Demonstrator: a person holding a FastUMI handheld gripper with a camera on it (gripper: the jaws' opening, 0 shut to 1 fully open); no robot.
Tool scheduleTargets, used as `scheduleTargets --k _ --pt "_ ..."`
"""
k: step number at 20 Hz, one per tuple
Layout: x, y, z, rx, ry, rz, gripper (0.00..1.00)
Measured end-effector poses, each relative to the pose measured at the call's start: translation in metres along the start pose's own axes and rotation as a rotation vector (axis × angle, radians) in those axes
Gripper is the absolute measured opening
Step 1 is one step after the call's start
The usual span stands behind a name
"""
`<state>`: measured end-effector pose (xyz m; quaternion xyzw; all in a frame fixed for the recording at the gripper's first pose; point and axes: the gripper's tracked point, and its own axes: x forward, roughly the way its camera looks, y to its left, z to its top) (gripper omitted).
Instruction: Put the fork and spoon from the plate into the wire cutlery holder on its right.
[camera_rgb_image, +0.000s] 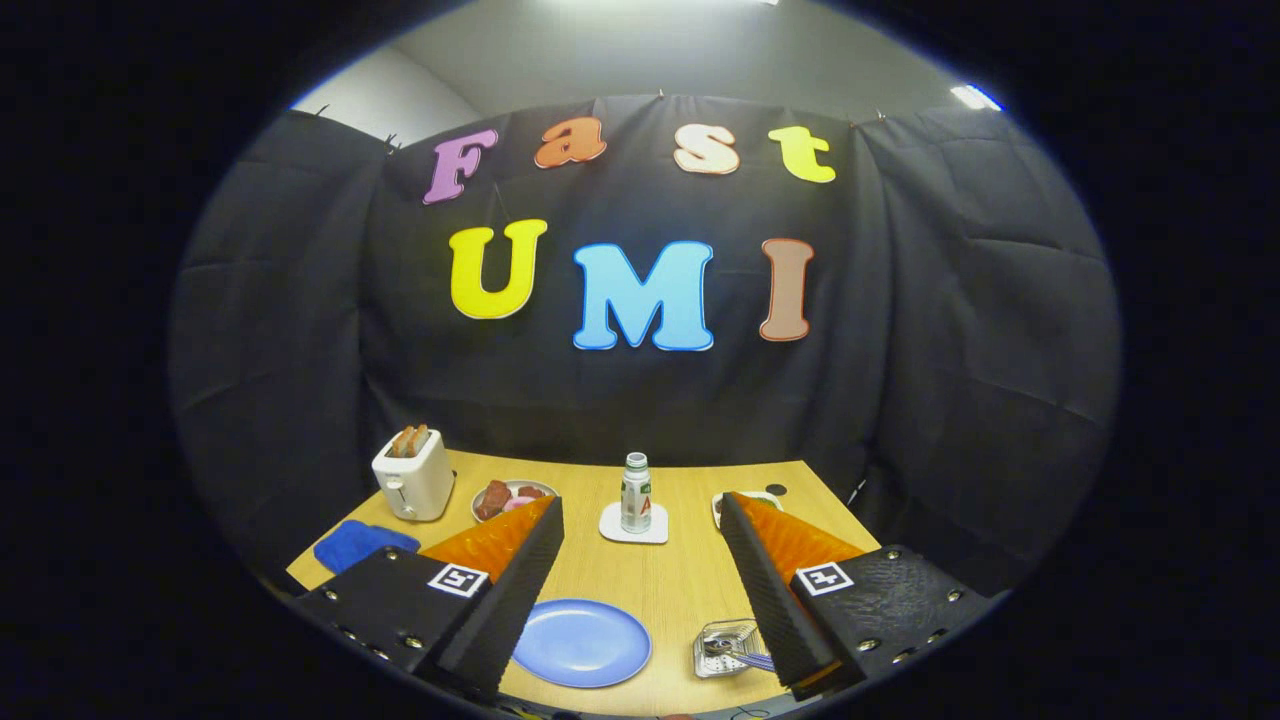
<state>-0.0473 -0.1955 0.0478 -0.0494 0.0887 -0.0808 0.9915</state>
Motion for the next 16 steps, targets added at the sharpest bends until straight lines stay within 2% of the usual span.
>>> scheduleTargets --k 3,5,7,10,13,16 --pt "-0.005 0.011 0.006 -0.037 -0.077 -0.018 0.96" --pt "-0.001 0.029 -0.001 -0.036 -0.098 -0.001 0.97" --pt "0.007 0.064 -0.006 0.0 -0.152 0.062 0.97" --pt "0.004 0.083 -0.028 -0.003 -0.138 0.056 0.97" --pt "-0.005 0.091 -0.019 0.006 -0.179 0.04 0.97" --pt "-0.007 0.105 -0.018 0.031 -0.194 0.073 0.97"
